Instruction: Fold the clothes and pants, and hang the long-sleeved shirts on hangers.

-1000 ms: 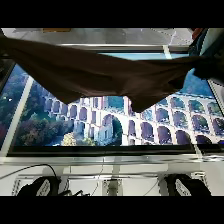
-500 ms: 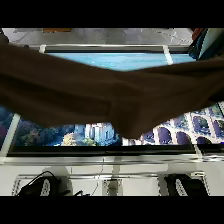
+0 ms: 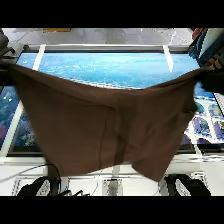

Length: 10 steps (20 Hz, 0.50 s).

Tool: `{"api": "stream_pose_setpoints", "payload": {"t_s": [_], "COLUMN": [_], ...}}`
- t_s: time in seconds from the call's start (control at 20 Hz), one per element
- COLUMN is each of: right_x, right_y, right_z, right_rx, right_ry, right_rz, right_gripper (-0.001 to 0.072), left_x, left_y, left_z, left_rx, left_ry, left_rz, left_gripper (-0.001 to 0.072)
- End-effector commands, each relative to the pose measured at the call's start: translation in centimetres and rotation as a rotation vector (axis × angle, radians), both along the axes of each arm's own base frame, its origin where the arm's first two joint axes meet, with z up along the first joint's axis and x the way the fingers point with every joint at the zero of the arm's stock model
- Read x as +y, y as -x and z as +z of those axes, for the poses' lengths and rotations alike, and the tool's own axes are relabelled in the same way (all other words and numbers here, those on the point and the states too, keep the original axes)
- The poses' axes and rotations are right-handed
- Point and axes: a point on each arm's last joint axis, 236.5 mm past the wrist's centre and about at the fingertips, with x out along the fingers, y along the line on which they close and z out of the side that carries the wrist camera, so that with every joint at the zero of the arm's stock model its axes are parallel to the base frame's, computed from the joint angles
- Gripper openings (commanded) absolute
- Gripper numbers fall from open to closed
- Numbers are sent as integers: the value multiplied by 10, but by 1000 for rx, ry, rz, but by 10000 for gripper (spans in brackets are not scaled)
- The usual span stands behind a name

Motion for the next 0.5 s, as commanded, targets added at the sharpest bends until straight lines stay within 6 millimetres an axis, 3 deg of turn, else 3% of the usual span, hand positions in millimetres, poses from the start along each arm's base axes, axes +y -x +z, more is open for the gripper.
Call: {"api": "stream_pose_setpoints", "payload": {"t_s": [0.0, 0.1, 0.2, 0.3, 0.45], "right_x": [-5, -13, -20, -25, -37], "right_y": [-49, -88, -125, -155, -188], "right_z": [-121, -171, -207, -229, -238], "right_rx": [319, 365, 349, 303, 207], "right_ry": [-51, -75, -104, -144, -176], "right_rz": [-7, -44, -94, -145, -216], "right_gripper": [10, 11, 11, 11, 11], "left_x": [-49, -62, -63, -63, -67], "left_y": [-51, -92, -135, -164, -185], "left_z": [-140, -182, -196, -185, -163], "left_rx": [298, 282, 167, 19, -155], "left_ry": [40, 12, -27, -67, -106], "left_rz": [-207, -187, -98, -12, 74], "left_gripper": [14, 14, 14, 14, 13]}}
